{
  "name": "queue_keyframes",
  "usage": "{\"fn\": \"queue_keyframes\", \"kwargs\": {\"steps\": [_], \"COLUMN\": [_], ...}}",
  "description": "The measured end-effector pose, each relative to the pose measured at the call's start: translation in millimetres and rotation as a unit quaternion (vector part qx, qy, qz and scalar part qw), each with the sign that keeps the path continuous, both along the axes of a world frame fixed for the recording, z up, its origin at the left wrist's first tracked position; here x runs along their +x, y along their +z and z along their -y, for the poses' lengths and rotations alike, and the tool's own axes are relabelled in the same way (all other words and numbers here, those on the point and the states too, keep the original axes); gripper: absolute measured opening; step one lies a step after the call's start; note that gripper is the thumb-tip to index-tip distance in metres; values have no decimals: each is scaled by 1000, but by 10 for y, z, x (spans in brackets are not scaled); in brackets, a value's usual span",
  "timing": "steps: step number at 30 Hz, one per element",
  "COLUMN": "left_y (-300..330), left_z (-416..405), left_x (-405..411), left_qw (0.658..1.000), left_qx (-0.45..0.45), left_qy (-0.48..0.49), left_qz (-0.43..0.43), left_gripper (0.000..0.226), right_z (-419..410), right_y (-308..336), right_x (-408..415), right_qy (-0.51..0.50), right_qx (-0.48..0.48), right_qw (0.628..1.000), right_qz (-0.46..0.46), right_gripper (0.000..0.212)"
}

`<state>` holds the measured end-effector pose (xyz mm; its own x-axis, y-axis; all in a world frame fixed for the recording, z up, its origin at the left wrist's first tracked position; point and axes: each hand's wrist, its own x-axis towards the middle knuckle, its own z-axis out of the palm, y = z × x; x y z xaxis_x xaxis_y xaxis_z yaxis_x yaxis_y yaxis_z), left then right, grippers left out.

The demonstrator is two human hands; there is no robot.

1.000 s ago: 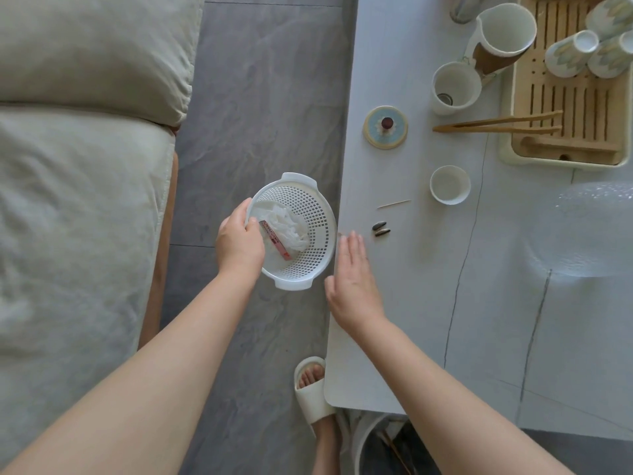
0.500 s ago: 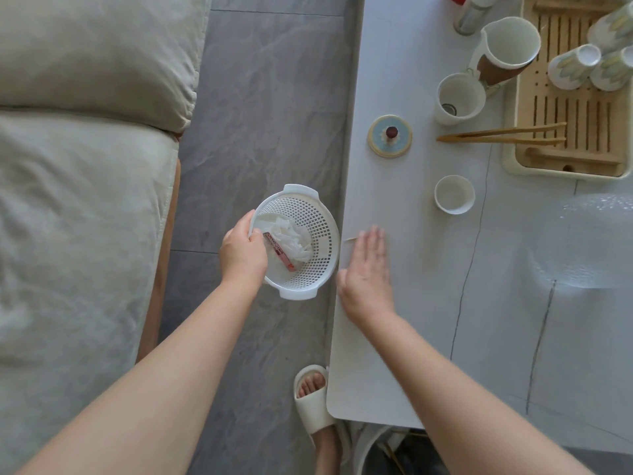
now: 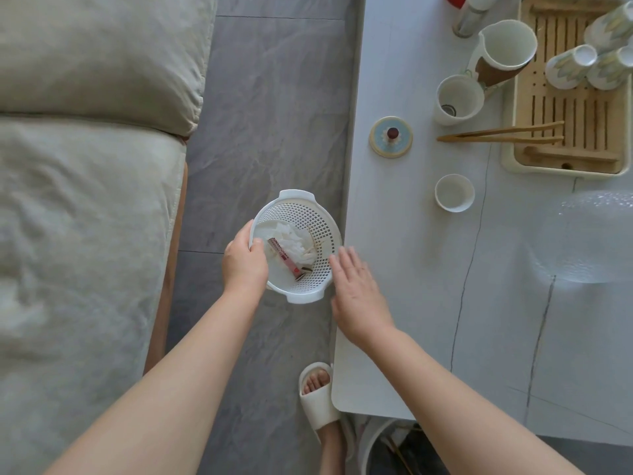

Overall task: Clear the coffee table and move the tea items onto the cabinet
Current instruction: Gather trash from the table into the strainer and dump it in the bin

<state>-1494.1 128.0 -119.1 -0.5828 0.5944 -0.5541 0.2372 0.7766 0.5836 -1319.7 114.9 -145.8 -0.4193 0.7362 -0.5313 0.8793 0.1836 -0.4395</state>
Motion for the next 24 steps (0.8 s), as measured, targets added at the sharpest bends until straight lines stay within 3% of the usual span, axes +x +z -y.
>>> {"fn": "queue_keyframes", "kwargs": {"steps": [5, 12, 24], "left_y": [270, 864, 1556], "left_z": [153, 448, 1286], "left_x": [22, 266, 1843], "left_qw": [1000, 999, 989], "left_qx": [9, 27, 7], "left_qy": [21, 35, 101], "left_qz": [-2, 9, 106], "left_gripper": [44, 42, 39], "right_z": [92, 194, 719], "right_y": [250, 769, 1405], "right_x": [13, 635, 2324], "right_qy": [-33, -64, -75], "right_qx": [-7, -13, -55], "right_qw": [998, 996, 996], "right_qz": [-49, -64, -14], "right_gripper": [60, 50, 46]}}
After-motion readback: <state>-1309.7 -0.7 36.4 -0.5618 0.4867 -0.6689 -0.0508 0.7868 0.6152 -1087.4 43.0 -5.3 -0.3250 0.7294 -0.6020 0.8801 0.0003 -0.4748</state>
